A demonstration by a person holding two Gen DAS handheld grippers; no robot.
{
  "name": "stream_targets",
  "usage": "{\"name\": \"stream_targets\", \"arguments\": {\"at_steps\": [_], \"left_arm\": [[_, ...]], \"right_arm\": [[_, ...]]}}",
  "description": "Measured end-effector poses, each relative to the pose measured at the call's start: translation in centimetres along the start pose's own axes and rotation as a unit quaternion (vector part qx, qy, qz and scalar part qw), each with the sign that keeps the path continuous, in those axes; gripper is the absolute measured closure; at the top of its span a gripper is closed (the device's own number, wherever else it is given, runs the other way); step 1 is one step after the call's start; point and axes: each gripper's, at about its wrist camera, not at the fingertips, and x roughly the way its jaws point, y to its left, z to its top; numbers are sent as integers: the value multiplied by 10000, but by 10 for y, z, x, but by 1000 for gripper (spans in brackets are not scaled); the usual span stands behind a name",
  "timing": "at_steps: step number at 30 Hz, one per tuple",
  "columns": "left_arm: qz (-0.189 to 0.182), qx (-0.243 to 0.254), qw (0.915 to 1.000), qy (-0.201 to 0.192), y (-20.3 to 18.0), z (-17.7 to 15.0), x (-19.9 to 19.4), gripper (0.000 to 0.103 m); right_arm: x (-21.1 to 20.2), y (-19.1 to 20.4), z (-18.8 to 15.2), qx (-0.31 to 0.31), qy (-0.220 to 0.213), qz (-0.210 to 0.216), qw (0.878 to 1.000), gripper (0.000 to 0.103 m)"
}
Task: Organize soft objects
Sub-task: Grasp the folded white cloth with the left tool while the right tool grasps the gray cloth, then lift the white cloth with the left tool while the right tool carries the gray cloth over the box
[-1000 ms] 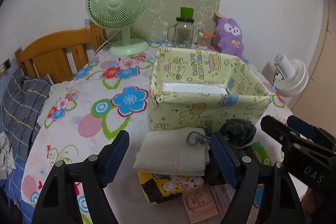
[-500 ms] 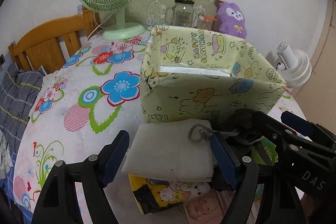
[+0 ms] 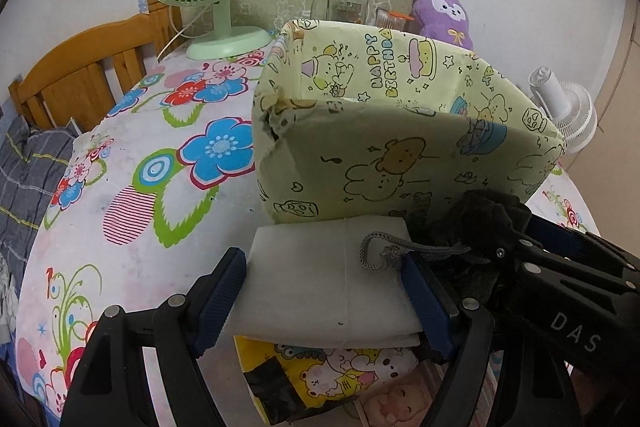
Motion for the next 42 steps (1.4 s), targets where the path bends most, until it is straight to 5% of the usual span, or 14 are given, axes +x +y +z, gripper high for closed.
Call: {"name": "stream_targets", "arguments": {"at_steps": [9,19,42], "left_arm": [[98,73,9999,-39,-4,-2,-2,47],[80,11,9999,-96,-2,-2,-9,71],[2,151,9971,-750,-16,5,-66,76]], "right_arm": [[-3,5,-2,-120,-55,-104,9999,60],[-11,13,-7,-262,-136,-94,9995,66],[-72,17,-3,-303,-849,-45,9959,67]]}}
